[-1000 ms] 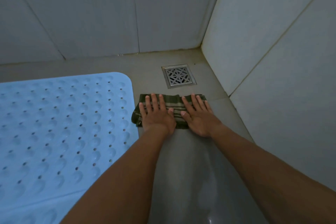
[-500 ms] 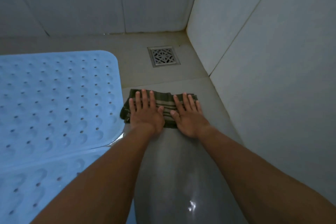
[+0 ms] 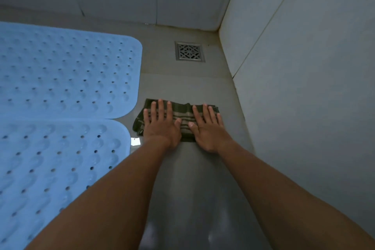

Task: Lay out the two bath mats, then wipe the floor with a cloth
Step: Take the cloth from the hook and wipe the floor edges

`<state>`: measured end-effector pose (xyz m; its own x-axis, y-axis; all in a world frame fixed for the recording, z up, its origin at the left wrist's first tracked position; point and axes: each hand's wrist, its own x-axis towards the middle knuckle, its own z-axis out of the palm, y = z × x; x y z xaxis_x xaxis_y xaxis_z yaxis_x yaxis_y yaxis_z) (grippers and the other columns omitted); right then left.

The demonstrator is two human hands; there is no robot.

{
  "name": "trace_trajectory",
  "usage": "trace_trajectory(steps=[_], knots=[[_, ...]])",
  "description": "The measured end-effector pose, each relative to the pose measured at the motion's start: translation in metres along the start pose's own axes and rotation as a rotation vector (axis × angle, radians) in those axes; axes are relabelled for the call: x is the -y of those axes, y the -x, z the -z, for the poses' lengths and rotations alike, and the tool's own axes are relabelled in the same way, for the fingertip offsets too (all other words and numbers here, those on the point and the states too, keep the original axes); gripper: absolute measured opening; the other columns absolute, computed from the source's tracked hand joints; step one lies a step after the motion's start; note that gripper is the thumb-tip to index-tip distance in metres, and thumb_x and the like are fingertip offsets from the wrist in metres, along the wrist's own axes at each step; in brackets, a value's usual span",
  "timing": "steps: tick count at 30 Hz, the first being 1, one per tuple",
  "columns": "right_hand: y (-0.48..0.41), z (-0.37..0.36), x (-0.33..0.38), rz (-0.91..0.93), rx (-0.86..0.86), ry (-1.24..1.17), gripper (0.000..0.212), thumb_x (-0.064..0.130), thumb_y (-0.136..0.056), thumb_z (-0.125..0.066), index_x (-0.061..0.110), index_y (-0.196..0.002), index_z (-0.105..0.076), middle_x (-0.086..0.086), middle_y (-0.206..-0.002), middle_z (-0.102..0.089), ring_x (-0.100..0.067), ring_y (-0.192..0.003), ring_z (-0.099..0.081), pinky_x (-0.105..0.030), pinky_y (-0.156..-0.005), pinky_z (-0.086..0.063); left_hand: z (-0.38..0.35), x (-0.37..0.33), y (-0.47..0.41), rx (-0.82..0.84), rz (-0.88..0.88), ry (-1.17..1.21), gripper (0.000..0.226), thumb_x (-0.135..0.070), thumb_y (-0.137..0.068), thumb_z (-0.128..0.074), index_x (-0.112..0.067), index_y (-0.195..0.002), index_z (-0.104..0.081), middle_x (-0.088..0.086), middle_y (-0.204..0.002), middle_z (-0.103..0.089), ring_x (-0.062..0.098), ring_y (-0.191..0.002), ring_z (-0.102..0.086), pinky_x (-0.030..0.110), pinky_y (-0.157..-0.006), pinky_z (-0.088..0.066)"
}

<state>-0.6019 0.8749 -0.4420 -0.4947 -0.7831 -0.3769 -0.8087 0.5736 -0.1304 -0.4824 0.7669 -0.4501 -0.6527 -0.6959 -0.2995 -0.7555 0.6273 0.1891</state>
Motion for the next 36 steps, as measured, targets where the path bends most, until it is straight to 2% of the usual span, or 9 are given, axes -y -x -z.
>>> trace_trajectory(steps=[12,26,34,36], knots=[[0.055,-0.025,0.005,-0.046,0.010,-0.042,0.062,0.054,-0.103,-0.009,0.031,-0.154,0.019,-0.008,-0.162,0.025,-0.022,-0.149,0.025,-0.044,-0.120,0.015,-0.016,0.004,0.049,0.029,-0.008,0.025,0.069,-0.051,-0.104,-0.010,-0.017,-0.158,0.015,0.009,-0.165,0.022,0.028,-0.152,0.022,0.048,-0.120,0.017],[0.170,-0.061,0.017,-0.059,0.120,-0.035,0.068,0.057,-0.102,-0.012,0.029,-0.154,0.021,-0.011,-0.160,0.029,-0.025,-0.147,0.028,-0.044,-0.119,0.018,-0.051,0.003,0.178,0.033,0.001,0.052,0.068,-0.050,-0.104,-0.008,-0.014,-0.157,0.017,0.011,-0.164,0.023,0.029,-0.151,0.024,0.049,-0.121,0.017],[0.181,-0.043,0.028,-0.113,0.375,0.064,0.076,0.062,-0.101,-0.018,0.027,-0.151,0.027,-0.013,-0.156,0.037,-0.029,-0.146,0.029,-0.047,-0.119,0.012,-0.056,0.007,0.204,0.019,-0.004,0.079,0.069,-0.050,-0.104,-0.009,-0.014,-0.157,0.016,0.012,-0.165,0.022,0.029,-0.151,0.024,0.050,-0.121,0.016],[0.182,-0.048,0.032,-0.150,0.360,0.042,0.076,0.062,-0.100,-0.017,0.028,-0.151,0.028,-0.012,-0.155,0.039,-0.028,-0.145,0.033,-0.048,-0.118,0.016,-0.059,0.008,0.203,0.021,-0.016,0.086,0.069,-0.049,-0.104,-0.010,-0.013,-0.157,0.015,0.012,-0.165,0.022,0.029,-0.151,0.024,0.050,-0.121,0.016]])
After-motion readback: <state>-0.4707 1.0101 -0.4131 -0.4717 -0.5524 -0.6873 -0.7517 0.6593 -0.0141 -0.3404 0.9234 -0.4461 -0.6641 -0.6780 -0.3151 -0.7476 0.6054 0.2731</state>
